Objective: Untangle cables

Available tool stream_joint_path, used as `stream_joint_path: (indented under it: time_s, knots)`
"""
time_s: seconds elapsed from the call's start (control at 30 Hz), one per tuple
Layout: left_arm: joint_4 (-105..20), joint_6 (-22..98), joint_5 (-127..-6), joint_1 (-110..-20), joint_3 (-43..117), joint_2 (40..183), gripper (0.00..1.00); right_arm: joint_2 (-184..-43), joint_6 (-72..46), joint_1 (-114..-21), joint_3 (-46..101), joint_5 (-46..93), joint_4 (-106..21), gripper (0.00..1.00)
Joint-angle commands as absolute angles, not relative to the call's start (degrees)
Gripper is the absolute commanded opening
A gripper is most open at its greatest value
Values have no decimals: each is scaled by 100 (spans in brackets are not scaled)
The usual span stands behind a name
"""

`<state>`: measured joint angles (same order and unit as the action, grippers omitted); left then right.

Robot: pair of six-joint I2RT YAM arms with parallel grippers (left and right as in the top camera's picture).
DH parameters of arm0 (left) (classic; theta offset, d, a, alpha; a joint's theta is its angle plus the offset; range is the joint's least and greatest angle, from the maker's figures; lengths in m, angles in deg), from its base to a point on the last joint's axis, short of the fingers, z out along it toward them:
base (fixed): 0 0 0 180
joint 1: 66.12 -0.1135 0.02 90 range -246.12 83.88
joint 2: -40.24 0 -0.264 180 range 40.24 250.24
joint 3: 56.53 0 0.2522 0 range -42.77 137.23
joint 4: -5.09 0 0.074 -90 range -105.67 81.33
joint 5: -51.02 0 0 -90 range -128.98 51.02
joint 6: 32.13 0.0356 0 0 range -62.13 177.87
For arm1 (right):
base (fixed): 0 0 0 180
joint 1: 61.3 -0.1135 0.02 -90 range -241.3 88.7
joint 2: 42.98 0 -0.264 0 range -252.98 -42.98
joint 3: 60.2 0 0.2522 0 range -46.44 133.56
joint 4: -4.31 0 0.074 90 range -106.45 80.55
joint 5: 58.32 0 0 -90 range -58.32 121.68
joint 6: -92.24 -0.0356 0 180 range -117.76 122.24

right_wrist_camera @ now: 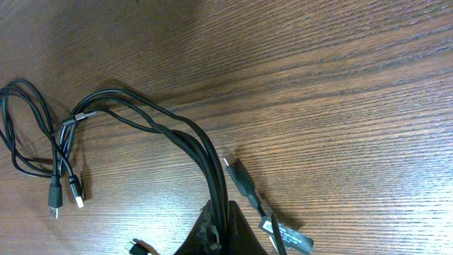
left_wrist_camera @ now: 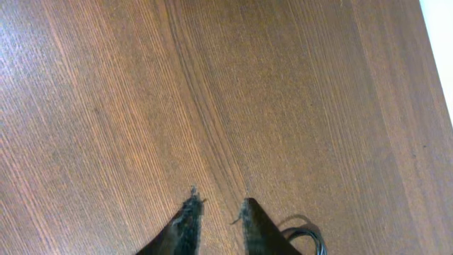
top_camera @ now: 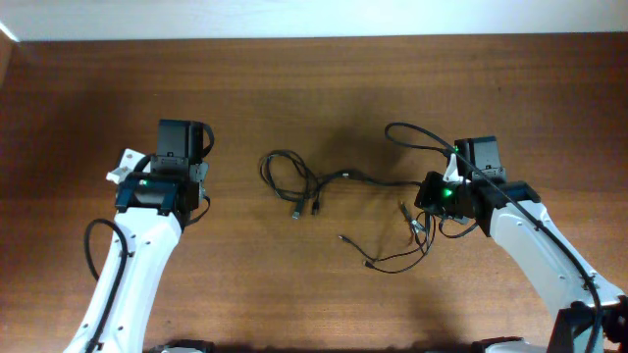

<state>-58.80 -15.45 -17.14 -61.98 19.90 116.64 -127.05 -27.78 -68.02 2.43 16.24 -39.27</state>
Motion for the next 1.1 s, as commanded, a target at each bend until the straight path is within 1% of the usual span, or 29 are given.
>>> stream_joint_path:
  time_s: [0.0, 0.03, 0.07, 0.13, 0.23, 0.3, 0.4, 0.47, 0.5, 0.57, 0.6, 0.67, 0.7, 0.73, 0.83, 0.87, 0.97, 1.0, 1.07]
  knots:
    - [-5944, -1604, -1674, -6226, 1990, 11642, 32, -12709, -2824, -6765, 275, 1694, -3929, 57]
    - [-5963, -1604, -1674, -6226, 1990, 11642, 36, -12709, -2824, -6765, 275, 1692, -3932, 93]
    - [-5981, -1604, -1674, -6226, 1990, 11642, 39, -12709, -2824, -6765, 275, 1694, -3947, 99]
    - [-5998, -1606, -1674, -6226, 1990, 11642, 46, -12709, -2824, -6765, 275, 1698, -3966, 99]
    - [-6005, -1602, -1674, -6226, 1990, 11642, 47, -12709, -2826, -6765, 275, 1840, -3999, 99]
    - [-6022, -1602, -1674, -6226, 1990, 11642, 52, -12709, -2829, -6765, 275, 2142, -4130, 99]
    - [-6044, -1602, -1696, -6226, 1990, 11642, 54, -12709, -2831, -6765, 275, 2479, -4172, 99]
    - [-6044, -1602, -1698, -6226, 1990, 11642, 59, -12709, -2829, -6763, 275, 2638, -4047, 99]
    - [-6044, -1602, -1696, -6226, 1990, 11642, 63, -12709, -2824, -6765, 275, 2610, -3899, 99]
    - [-6044, -1602, -1696, -6226, 1990, 11642, 65, -12709, -2680, -6765, 275, 2343, -3532, 99]
    - [-6042, -1602, -1698, -6226, 1990, 11642, 67, -12709, -2236, -6765, 275, 1830, -3184, 99]
    - [-6042, -1582, -1716, -6220, 1988, 11658, 82, -12709, -1648, -6765, 275, 971, -2633, 99]
    - [-6040, -1582, -1716, -6215, 1988, 11723, 96, -12709, -1397, -6780, 275, 649, -2423, 99]
    - [-6038, -1582, -1716, -6215, 1988, 11785, 99, -12709, -1202, -6826, 275, 490, -2312, 99]
    - [-5983, -1582, -1718, -6215, 1988, 12056, 99, -12709, -632, -7237, 275, 339, -2019, 98]
    - [-5972, -1582, -1733, -6215, 1988, 12141, 99, -12709, -402, -7519, 275, 387, -1890, 99]
    - [-5968, -1585, -1742, -6215, 1990, 12180, 99, -12738, -374, -8241, 275, 1023, -1728, 100]
    - [-5972, -1585, -1773, -6215, 1990, 12182, 99, -12790, -378, -8450, 275, 1213, -1709, 98]
    - [-5974, -1585, -1781, -6215, 1990, 12182, 99, -12996, -634, -8828, 275, 1617, -1595, 98]
